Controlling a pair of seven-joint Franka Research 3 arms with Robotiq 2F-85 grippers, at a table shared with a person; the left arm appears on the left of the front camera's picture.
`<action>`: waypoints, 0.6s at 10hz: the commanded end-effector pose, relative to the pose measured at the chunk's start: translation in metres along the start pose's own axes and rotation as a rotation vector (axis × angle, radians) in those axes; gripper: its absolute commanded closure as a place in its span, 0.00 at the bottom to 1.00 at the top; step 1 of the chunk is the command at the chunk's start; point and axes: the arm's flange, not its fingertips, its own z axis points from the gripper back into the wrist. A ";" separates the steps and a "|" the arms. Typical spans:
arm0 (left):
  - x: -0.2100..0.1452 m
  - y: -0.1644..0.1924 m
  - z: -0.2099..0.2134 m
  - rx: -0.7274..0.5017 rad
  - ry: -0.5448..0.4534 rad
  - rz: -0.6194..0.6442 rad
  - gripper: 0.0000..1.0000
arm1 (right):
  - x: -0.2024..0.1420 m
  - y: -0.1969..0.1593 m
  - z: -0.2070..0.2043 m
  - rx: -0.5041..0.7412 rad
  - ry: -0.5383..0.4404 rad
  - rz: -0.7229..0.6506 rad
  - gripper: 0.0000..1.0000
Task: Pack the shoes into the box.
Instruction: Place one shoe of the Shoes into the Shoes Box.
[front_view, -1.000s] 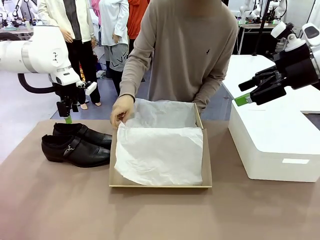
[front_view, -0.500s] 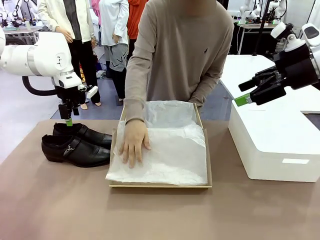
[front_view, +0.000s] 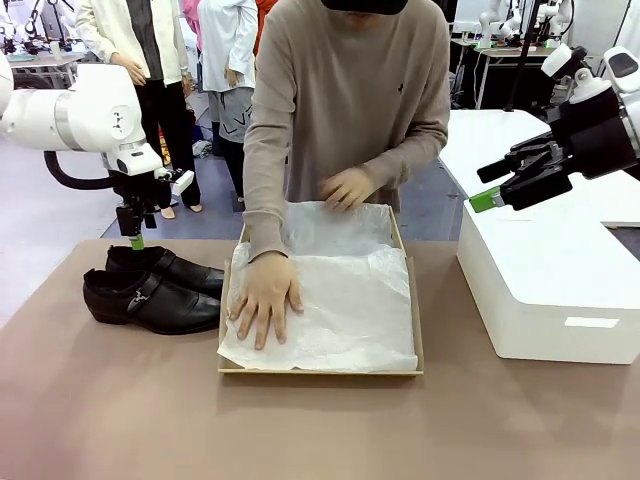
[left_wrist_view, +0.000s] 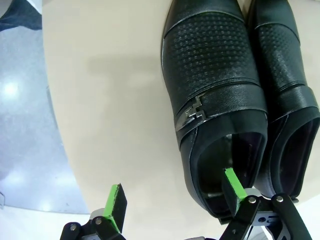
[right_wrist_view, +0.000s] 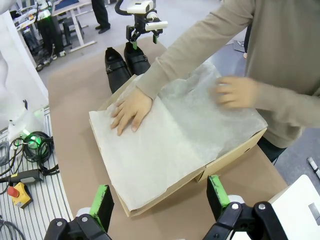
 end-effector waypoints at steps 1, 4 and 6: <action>-0.001 0.009 -0.002 -0.004 0.027 0.019 0.00 | 0.001 -0.004 -0.003 0.008 -0.030 0.031 0.00; -0.003 0.014 -0.011 -0.032 0.023 0.026 0.00 | 0.001 -0.004 -0.003 0.008 -0.030 0.031 0.00; -0.005 0.016 -0.016 -0.049 0.018 0.029 0.00 | 0.001 -0.004 -0.003 0.008 -0.030 0.031 0.00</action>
